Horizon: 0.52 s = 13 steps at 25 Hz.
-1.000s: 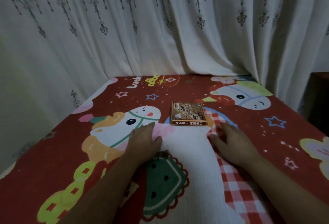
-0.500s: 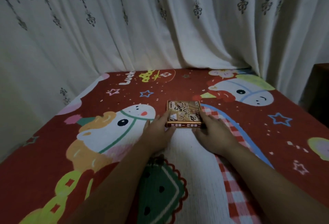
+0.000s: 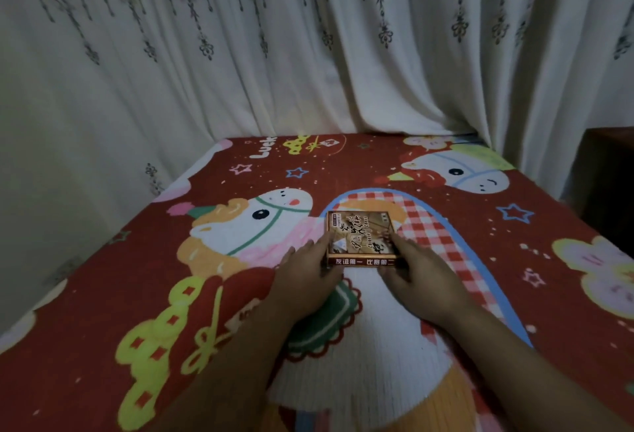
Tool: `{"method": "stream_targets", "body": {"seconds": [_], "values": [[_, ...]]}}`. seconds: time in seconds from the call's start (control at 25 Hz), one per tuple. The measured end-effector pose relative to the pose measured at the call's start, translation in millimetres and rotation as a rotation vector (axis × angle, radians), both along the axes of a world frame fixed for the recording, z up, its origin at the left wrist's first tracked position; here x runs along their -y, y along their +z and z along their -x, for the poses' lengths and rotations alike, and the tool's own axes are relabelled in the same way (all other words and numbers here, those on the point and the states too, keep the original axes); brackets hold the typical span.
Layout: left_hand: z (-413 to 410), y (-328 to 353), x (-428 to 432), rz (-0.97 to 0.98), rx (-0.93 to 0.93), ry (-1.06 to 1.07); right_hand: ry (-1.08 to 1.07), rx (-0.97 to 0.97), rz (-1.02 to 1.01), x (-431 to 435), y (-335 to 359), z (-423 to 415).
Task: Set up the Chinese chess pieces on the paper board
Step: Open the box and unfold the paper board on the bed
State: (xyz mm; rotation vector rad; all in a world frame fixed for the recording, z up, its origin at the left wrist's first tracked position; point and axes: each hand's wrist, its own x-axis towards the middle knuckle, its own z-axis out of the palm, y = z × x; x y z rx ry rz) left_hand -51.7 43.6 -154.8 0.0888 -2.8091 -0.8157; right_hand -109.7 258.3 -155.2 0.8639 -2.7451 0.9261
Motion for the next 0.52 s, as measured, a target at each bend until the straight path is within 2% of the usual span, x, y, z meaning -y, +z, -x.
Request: {"method": "stream_targets", "body": {"seconds": [0.32, 0.52], "values": [[-72.6, 13.3, -16.8, -0.063, -0.126, -0.062, 0.067, -0.024, 0.028, -20.9, 3.8, -58.9], [-99.2, 9.0, -20.4, 0.014, -0.165, -0.046, 0.087, -0.027, 0.075, -36.6, 1.2, -84.8]]}}
